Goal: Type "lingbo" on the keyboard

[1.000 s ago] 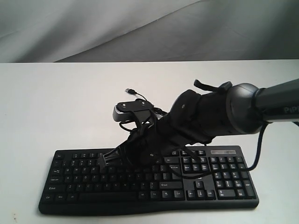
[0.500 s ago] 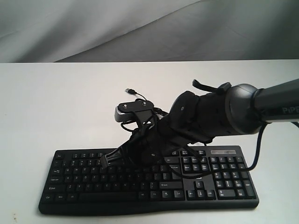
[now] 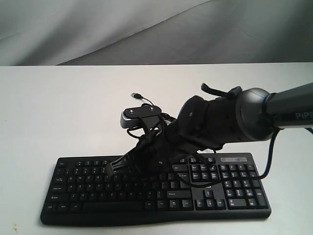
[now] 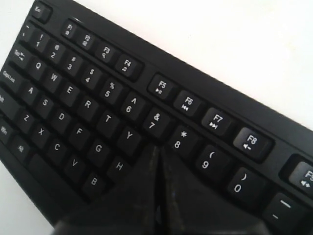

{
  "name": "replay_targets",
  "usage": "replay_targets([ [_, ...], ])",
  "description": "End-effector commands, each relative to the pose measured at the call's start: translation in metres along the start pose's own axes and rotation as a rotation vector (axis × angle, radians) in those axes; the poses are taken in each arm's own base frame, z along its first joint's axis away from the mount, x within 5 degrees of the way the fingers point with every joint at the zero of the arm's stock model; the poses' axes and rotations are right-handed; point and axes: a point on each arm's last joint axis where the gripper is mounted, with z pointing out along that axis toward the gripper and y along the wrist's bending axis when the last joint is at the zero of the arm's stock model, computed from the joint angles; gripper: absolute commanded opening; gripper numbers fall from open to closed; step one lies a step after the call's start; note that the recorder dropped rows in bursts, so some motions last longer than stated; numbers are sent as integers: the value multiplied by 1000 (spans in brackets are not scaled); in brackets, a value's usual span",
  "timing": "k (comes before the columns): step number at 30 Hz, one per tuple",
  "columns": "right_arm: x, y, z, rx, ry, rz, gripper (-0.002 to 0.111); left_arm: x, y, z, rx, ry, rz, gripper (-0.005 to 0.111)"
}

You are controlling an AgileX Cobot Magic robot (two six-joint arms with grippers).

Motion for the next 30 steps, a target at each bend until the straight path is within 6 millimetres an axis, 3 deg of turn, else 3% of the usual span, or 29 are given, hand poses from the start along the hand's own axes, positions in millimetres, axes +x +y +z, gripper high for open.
replay_targets([
  [1,-2,0,-1,18,-3,-7,0,1,0,0,1,-3,-12,1],
  [17,-2,-1,-1,26,-11,-9,0,1,0,0,1,-3,-12,1],
  [22,4,-5,10,29,31,12,0,1,0,0,1,-3,-12,1],
  [30,0,-2,2,22,7,1,0,1,0,0,1,-3,-12,1],
])
